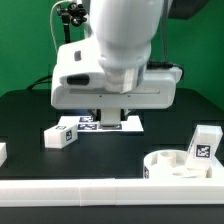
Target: Assemble stool
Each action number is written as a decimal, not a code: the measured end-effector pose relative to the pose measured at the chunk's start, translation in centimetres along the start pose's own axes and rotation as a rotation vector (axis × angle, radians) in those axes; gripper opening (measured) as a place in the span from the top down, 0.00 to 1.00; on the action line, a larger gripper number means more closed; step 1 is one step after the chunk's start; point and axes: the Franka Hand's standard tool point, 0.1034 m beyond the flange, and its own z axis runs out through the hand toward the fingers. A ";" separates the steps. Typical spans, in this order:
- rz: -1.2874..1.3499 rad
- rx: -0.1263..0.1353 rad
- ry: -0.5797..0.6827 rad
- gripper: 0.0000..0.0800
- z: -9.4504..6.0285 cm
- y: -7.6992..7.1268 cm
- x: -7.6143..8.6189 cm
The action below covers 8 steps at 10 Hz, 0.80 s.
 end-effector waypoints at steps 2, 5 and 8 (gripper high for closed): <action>0.009 0.013 0.112 0.58 -0.4 0.1 0.8; 0.012 0.005 0.307 0.58 -0.6 0.2 1.3; 0.030 0.028 0.523 0.58 -3.1 -1.0 1.7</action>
Offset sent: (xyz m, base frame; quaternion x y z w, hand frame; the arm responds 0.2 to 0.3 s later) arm 0.0000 0.0000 0.0000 0.0000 0.1938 0.0000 0.9810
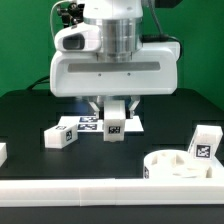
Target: Assemble stool
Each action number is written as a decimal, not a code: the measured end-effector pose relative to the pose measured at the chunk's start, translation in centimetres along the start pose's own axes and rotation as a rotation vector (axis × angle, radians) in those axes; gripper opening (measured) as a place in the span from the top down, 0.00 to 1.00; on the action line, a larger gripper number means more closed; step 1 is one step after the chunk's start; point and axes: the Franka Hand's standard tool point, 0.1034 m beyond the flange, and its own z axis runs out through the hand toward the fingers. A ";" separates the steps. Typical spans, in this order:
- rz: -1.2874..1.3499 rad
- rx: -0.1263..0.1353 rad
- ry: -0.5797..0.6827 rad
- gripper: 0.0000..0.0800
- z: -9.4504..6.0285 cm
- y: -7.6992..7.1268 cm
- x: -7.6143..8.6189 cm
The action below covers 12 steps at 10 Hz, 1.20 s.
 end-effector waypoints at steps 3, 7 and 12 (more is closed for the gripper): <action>-0.018 -0.018 0.227 0.58 -0.8 -0.3 1.2; -0.032 -0.027 0.393 0.58 -1.3 -1.2 1.9; -0.083 -0.021 0.443 0.58 -1.7 -3.9 5.3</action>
Offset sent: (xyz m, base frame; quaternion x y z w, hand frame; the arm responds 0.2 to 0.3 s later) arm 0.0000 0.0000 0.0000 0.0000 0.1296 0.0000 0.9916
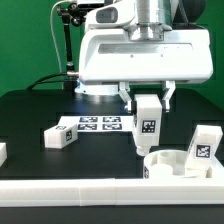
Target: Assemble stool
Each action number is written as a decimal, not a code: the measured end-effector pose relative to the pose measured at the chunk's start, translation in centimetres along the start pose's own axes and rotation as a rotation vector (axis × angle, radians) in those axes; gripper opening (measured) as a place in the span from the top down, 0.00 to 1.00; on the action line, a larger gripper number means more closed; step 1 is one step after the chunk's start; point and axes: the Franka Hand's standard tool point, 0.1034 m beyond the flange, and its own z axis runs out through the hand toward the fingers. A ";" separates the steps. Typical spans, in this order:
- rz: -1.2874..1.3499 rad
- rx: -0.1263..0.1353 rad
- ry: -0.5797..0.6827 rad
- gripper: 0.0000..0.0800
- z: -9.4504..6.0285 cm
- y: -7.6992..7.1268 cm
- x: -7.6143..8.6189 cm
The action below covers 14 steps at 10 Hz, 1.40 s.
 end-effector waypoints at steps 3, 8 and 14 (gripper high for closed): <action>-0.007 -0.008 0.054 0.58 0.0 0.1 0.3; -0.018 -0.003 0.166 0.57 0.8 -1.8 1.4; -0.043 0.004 0.151 0.57 1.5 -2.5 0.7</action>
Offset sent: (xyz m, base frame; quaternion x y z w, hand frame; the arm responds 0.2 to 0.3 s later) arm 0.0163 0.0152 0.0032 0.0289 0.1315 -0.0100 0.9908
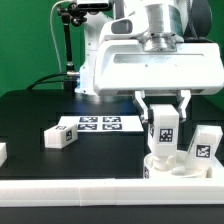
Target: Assemble stool
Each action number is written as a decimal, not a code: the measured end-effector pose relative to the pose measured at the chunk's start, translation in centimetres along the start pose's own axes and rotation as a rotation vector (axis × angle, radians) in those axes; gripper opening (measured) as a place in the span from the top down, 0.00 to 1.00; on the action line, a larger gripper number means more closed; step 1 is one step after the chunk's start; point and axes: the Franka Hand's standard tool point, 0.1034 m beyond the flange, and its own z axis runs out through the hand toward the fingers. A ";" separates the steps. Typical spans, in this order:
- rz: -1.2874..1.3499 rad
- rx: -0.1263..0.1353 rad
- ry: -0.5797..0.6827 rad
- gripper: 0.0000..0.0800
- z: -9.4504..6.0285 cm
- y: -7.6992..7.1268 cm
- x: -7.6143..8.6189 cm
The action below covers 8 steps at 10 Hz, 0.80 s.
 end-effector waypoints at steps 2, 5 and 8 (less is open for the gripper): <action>-0.003 0.002 0.000 0.57 0.3 -0.3 0.0; -0.007 0.005 -0.002 0.57 0.4 -0.5 -0.1; -0.013 0.007 -0.011 0.57 0.8 -0.9 -0.6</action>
Offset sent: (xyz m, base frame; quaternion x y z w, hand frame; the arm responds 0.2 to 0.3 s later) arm 0.0038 0.0037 -0.0024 -0.0019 -0.0020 0.0037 1.0000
